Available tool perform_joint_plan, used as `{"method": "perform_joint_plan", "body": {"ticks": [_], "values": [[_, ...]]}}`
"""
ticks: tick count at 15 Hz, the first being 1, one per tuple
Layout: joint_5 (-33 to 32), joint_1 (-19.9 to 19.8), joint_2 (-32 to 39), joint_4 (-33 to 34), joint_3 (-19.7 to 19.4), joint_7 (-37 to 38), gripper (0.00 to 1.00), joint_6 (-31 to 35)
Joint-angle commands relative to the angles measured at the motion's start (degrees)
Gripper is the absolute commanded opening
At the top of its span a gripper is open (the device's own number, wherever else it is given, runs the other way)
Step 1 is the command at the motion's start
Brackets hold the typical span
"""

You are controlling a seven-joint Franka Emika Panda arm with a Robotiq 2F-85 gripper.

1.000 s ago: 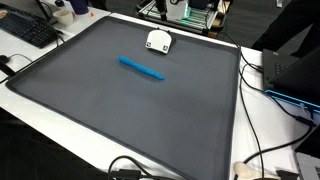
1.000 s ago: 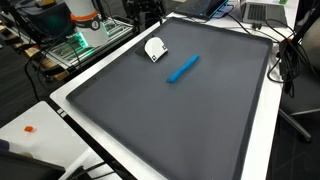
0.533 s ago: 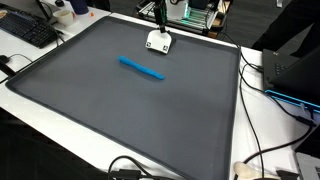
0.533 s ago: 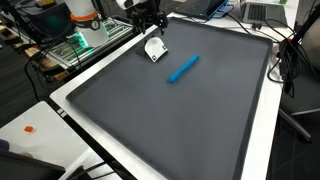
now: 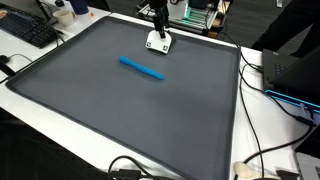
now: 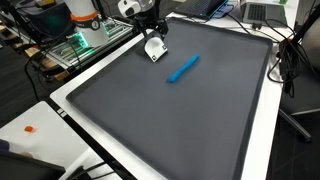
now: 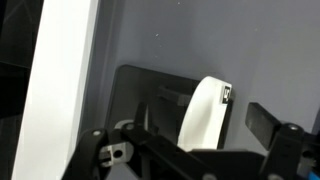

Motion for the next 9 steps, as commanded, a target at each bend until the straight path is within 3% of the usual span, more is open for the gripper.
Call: {"method": "perform_joint_plan", "body": {"ticks": [1, 5, 8, 9], "values": [[2.3, 1.1, 2.0, 0.3, -0.3, 0.7, 1.00, 3.0], [1.5, 1.2, 3.4, 0.3, -0.3, 1.0, 0.99, 6.1], [1.2, 1.3, 4.3, 0.4, -0.3, 1.3, 0.81, 7.6], [1.2, 1.3, 4.5, 0.5, -0.3, 1.3, 0.69, 8.0]]}}
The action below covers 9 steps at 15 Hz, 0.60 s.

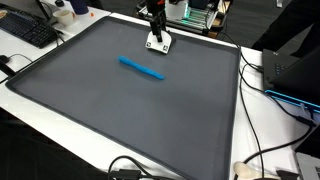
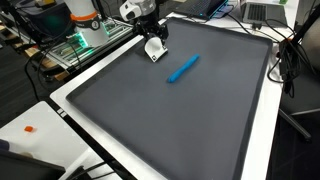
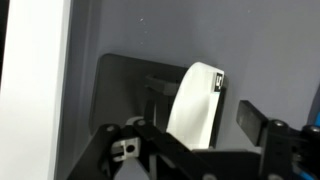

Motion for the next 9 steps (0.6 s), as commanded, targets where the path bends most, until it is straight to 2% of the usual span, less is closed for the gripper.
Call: {"method": "perform_joint_plan", "body": {"ticks": [1, 2, 3, 5, 7, 9], "values": [[0.4, 0.9, 1.5, 0.1, -0.3, 1.1, 0.68, 2.4], [0.3, 0.9, 1.6, 0.2, -0.3, 1.2, 0.68, 2.6], [0.3, 0.9, 1.7, 0.2, -0.4, 1.2, 0.57, 2.6], [0.3, 0.9, 1.9, 0.3, -0.4, 1.3, 0.48, 3.0], [0.4, 0.9, 2.1, 0.4, -0.4, 1.4, 0.27, 3.4], [0.6, 0.9, 2.2, 0.4, -0.4, 1.5, 0.13, 3.7]]}}
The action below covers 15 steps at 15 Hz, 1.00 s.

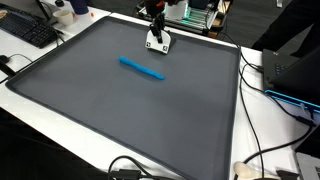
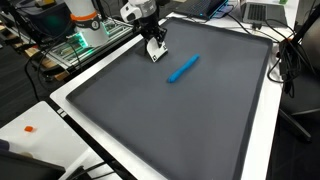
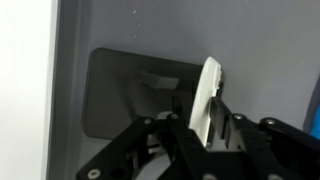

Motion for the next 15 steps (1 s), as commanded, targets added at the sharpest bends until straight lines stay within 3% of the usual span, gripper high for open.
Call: {"method": "perform_joint_plan", "body": {"ticks": [1, 3, 10, 15], "values": [[0.9, 0.9, 0.8, 0.2, -0.4, 1.2, 0.04, 1.5], [1.2, 1.0, 0.8, 0.6, -0.4, 1.8, 0.00, 2.2], [2.5, 1.1, -0.5, 1.6, -0.3, 3.6, 0.01, 2.8], [-0.4, 0.5, -3.9, 4.1, -0.8, 4.9, 0.01, -0.4]]}}
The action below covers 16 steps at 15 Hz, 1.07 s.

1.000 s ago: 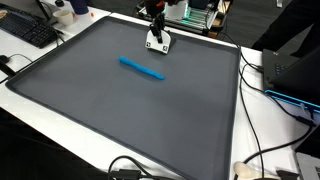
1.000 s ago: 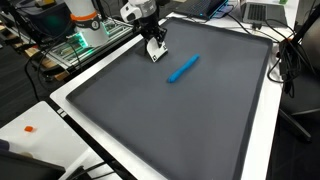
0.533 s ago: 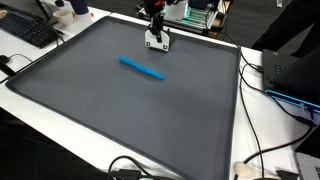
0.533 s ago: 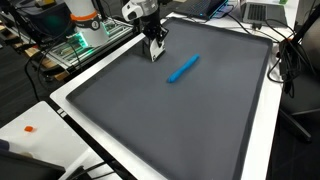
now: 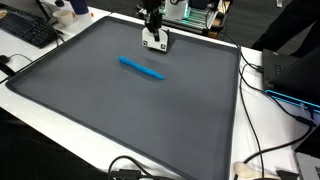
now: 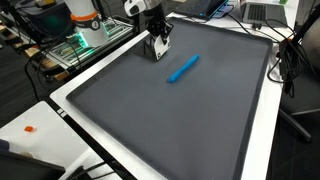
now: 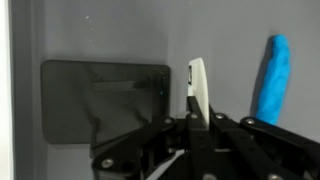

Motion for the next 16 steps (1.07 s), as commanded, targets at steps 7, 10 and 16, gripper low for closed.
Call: {"method": "perform_joint_plan", "body": {"ticks": [7, 10, 16], "values": [[-16.3, -0.5, -1.9, 10.9, -1.1, 0.0, 0.01, -16.1], [-21.8, -0.1, 0.4, 17.1, -1.0, -3.9, 0.01, -23.5], [-23.2, 1.2, 6.3, 27.2, -0.7, -18.6, 0.01, -31.2]]}}
